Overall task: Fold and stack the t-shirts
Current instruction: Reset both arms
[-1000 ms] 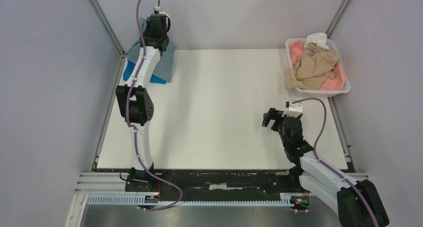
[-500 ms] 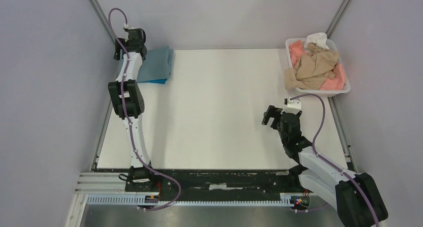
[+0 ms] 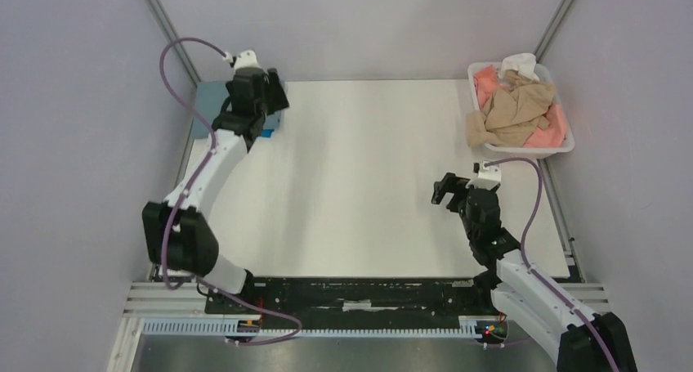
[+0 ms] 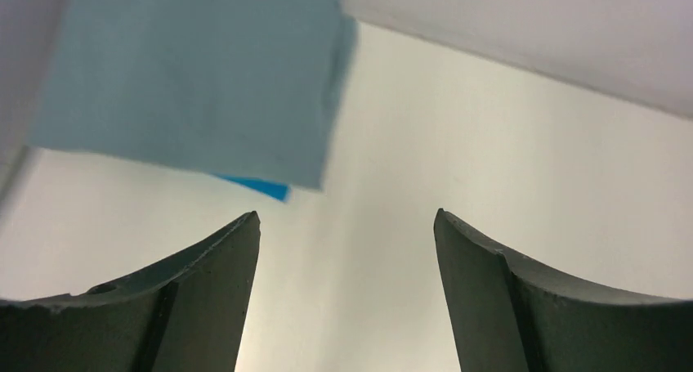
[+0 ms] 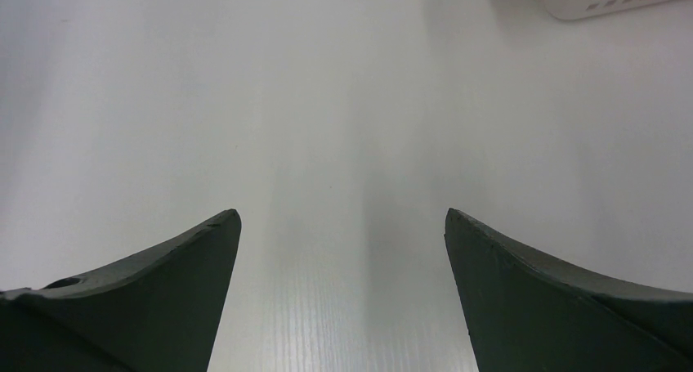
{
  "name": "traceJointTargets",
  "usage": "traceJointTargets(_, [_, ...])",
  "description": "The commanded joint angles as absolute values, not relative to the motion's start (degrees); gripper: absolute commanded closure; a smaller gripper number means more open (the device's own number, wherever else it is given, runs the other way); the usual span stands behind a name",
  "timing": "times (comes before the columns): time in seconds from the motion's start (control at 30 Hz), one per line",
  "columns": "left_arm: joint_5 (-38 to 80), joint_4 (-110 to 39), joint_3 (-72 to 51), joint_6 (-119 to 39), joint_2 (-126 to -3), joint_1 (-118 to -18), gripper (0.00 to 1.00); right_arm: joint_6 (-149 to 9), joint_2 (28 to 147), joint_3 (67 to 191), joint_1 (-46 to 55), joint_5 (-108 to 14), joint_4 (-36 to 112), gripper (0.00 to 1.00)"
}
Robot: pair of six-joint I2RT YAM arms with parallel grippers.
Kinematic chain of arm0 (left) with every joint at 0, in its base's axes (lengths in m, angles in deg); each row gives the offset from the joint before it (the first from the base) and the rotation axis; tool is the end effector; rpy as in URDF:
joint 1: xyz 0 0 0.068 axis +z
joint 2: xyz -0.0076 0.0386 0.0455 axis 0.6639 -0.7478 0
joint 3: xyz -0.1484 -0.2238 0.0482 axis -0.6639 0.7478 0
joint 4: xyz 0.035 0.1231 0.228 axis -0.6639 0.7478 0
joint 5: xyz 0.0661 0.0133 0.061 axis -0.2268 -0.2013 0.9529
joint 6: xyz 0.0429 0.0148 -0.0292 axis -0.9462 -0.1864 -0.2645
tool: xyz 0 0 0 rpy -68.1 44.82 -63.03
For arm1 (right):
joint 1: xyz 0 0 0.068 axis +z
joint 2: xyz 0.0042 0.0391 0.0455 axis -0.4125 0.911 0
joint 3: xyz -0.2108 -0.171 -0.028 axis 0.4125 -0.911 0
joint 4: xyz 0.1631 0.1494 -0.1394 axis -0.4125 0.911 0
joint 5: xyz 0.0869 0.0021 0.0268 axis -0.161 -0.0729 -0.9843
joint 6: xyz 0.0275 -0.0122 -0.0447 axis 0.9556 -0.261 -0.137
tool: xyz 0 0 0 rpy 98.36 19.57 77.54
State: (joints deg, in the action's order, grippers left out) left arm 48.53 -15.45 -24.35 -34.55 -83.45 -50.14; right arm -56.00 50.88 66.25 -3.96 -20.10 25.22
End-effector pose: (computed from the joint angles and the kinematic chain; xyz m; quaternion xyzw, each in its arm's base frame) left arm 0.3834 -0.0457 0.3541 -0.1525 0.8268 0.0214 0.5410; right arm 0.1666 0.0495 0.1840 0.0973 0.8077 0.0713 0.5771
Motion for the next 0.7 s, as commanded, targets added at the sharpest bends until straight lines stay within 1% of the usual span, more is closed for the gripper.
traceJointTargets(0.0, [42.81,-23.17,-2.46,-28.83,-68.03,-59.13,0.17,-53.43,45.43,64.43,-4.07,-20.67,28.57,0.02])
traceJointTargets(0.07, [37.24,-27.84,9.09,-27.39,-58.96,-62.92,0.17,-53.71,42.74,62.58,-4.06,-20.57,28.95,0.02])
traceJointTargets(0.13, [33.7,-28.97,18.15,-24.95,-51.03,-66.46,0.16,-53.24,40.66,61.36,-4.06,-20.31,29.13,0.02])
traceJointTargets(0.27, [32.35,-28.64,32.24,-19.28,-37.72,-69.04,0.16,-52.21,37.52,59.97,-4.06,-21.29,30.12,0.02])
traceJointTargets(0.4, [40.74,-23.22,37.75,-17.44,-25.72,-69.03,0.16,-50.87,34.27,56.89,-4.06,-20.56,30.49,0.02])
traceJointTargets(0.47, [42.42,-23.65,39.76,-16.71,-21.32,-69.02,0.16,-50.97,32.61,55.54,-4.06,-20.06,30.54,0.02])
traceJointTargets(0.57, [42.22,-24.36,41.56,-16.64,-17.54,-69.02,0.16,-51.08,30.9,54.53,-4.1,-19.41,30.54,0.02])
traceJointTargets(0.67, [43.27,-22.13,40.61,-15.96,-16.74,-69.02,0.16,-51.06,30.05,55.19,-4.06,-19.28,31.23,0.02])
